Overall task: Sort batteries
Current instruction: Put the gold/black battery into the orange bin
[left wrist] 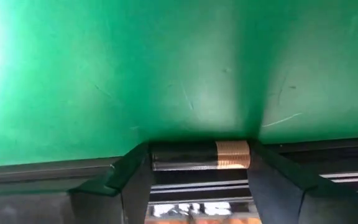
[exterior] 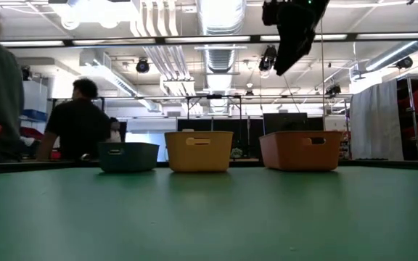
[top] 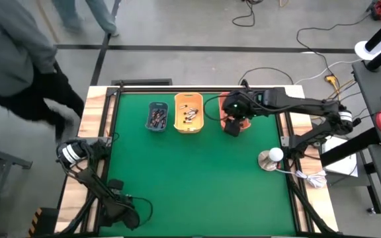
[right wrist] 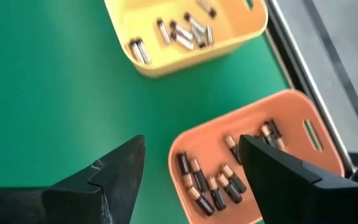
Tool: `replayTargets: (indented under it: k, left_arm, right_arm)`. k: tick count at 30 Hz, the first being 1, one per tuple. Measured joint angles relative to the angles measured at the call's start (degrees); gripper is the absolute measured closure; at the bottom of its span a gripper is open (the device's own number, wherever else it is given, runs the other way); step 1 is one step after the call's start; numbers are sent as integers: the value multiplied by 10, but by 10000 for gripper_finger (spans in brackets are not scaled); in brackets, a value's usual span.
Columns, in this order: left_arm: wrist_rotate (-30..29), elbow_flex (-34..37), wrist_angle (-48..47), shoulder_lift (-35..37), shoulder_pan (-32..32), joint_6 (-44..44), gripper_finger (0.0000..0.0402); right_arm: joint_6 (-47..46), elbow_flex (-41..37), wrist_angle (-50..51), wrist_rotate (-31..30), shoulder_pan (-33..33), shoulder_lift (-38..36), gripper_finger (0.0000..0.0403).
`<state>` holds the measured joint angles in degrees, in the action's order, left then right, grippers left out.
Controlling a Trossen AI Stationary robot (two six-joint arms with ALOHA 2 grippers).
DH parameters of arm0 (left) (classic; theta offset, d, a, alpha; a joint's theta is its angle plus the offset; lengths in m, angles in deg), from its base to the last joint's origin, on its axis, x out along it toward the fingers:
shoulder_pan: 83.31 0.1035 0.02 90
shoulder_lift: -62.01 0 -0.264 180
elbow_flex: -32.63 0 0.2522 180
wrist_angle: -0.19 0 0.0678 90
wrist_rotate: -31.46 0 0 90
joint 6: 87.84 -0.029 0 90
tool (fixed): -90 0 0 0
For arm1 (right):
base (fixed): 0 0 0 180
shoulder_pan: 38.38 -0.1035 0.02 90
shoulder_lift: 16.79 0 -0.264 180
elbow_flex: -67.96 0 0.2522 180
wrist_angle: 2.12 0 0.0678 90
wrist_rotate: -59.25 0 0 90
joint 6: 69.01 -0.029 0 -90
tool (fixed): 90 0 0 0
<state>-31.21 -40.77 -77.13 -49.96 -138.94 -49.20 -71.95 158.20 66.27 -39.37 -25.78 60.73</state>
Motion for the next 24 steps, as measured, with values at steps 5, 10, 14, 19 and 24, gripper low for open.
replayTargets:
  k: [5,10,14,19,24]
  left_arm:
    - [-112,-28,-25,46,22,-7,198]
    - [-207,-74,-52,86,94,-23,198]
    - [-313,-131,-65,94,192,-78,198]
    - [-413,-209,-41,96,313,-142,199]
    - [-493,-287,34,98,396,-178,199]
  right_arm:
    - [6,29,-7,0,-8,-11,160]
    - [10,38,-13,4,-20,-13,169]
    - [12,39,-14,35,-36,-14,169]
    - [30,37,-14,53,-78,-30,162]
    - [-5,31,-57,62,-105,-88,158]
